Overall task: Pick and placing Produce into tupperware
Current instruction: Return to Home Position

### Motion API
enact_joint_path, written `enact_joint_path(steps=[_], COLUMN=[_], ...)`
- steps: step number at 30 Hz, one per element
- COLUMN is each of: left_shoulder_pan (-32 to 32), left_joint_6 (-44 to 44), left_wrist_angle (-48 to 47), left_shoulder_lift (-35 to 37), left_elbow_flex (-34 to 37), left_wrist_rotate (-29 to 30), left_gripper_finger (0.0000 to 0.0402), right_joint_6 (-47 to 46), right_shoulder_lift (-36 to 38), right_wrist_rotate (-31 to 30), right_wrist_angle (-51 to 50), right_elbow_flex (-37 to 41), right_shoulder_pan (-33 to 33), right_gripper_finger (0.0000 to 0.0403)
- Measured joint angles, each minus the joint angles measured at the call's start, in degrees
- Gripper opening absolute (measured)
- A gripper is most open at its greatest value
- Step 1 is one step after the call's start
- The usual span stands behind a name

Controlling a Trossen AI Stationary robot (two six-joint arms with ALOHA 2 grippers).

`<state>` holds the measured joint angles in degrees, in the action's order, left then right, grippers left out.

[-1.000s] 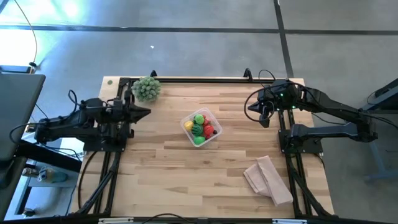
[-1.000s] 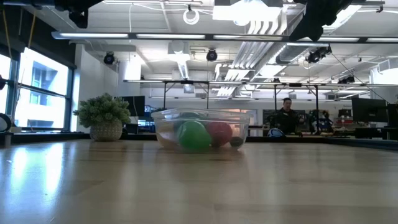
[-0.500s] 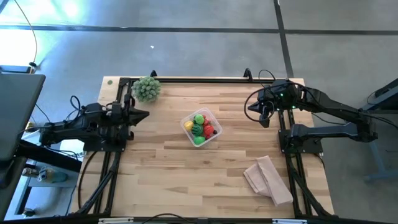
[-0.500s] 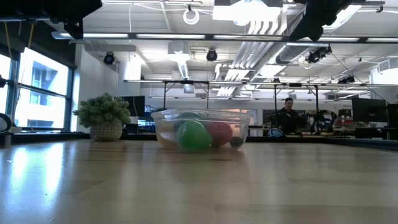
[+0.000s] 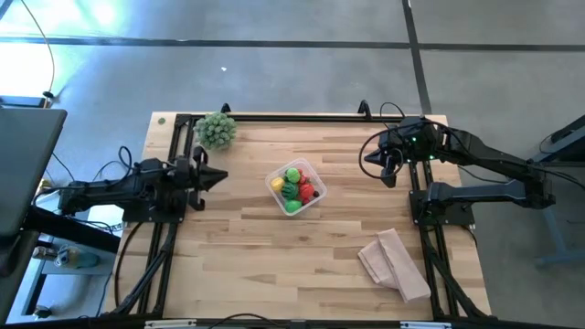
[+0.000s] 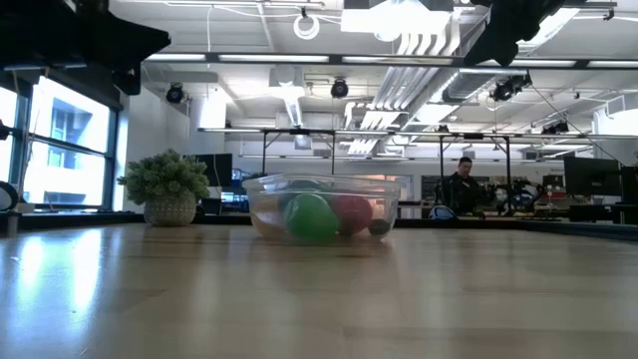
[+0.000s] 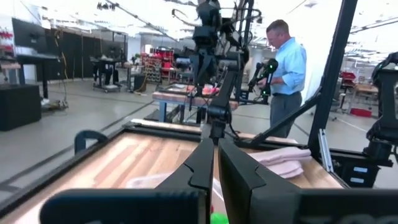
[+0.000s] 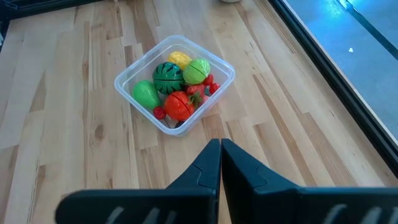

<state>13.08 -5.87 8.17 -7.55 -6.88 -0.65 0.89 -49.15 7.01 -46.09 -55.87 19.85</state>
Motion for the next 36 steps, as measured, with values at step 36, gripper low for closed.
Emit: enact_joint_path(steps=[36], left_shoulder_pan=[0.0], left_joint_6=[-0.9], left_wrist_angle=[-8.6], left_shoulder_lift=[-0.1], left_elbow_flex=[3.2], left_wrist_rotate=[0.2], left_gripper_finger=[0.0015], right_joint_6=[0.2], right_shoulder_lift=[0.0], right_wrist_rotate=[0.0], right_wrist_angle=[0.1], right_elbow_flex=[0.0], right_shoulder_pan=[0.0], right_gripper_finger=[0.0004])
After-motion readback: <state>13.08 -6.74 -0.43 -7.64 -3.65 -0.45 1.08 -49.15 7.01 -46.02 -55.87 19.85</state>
